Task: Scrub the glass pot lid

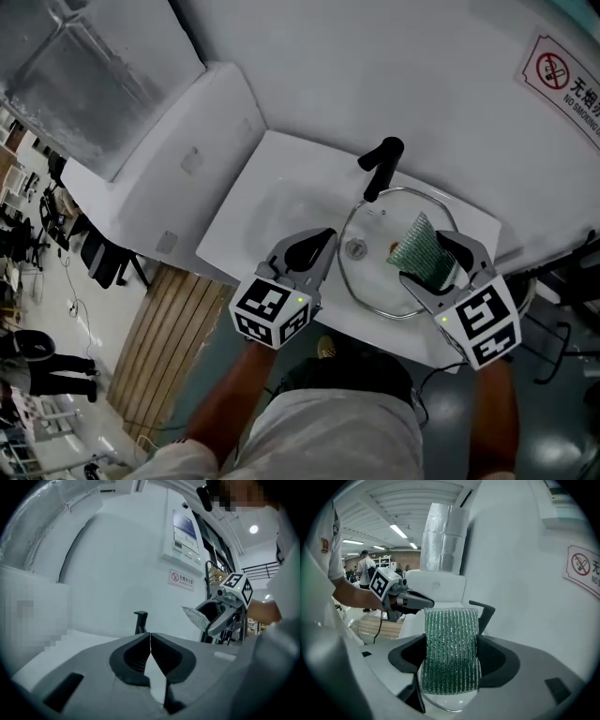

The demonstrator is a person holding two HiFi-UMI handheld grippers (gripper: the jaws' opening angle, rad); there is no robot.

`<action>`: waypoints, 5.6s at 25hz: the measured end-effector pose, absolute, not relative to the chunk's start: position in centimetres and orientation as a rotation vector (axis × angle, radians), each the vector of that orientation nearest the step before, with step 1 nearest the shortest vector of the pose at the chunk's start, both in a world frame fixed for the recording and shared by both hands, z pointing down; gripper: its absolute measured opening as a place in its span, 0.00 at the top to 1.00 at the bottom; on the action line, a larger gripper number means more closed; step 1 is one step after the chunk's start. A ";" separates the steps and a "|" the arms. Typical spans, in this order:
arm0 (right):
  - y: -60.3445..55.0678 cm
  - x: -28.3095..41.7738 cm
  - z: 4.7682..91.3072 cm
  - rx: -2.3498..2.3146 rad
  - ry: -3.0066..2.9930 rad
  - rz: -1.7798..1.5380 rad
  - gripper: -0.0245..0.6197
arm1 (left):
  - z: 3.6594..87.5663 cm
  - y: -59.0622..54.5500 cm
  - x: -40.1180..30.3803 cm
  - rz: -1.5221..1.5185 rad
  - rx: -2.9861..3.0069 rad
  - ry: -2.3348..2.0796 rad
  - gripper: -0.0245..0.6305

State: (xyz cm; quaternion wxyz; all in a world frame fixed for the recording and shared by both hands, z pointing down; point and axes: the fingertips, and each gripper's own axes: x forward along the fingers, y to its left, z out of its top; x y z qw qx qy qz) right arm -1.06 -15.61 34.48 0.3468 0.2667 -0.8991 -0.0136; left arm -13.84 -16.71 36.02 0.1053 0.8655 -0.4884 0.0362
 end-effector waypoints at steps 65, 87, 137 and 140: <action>-26.7 -6.8 50.4 0.108 -1.841 -0.060 0.45 | 54.1 -23.2 -12.5 0.263 2.023 -0.983 0.80; -31.1 5.1 49.1 0.563 -1.839 0.259 0.45 | 54.2 -23.3 -12.5 0.266 2.019 -0.994 0.81; -28.9 7.1 48.4 0.593 -1.863 0.236 0.45 | 54.2 -23.3 -12.7 0.266 2.012 -1.000 0.82; -28.8 8.2 48.1 0.662 -1.876 0.240 0.45 | 54.2 -23.3 -12.7 0.268 2.013 -1.007 0.82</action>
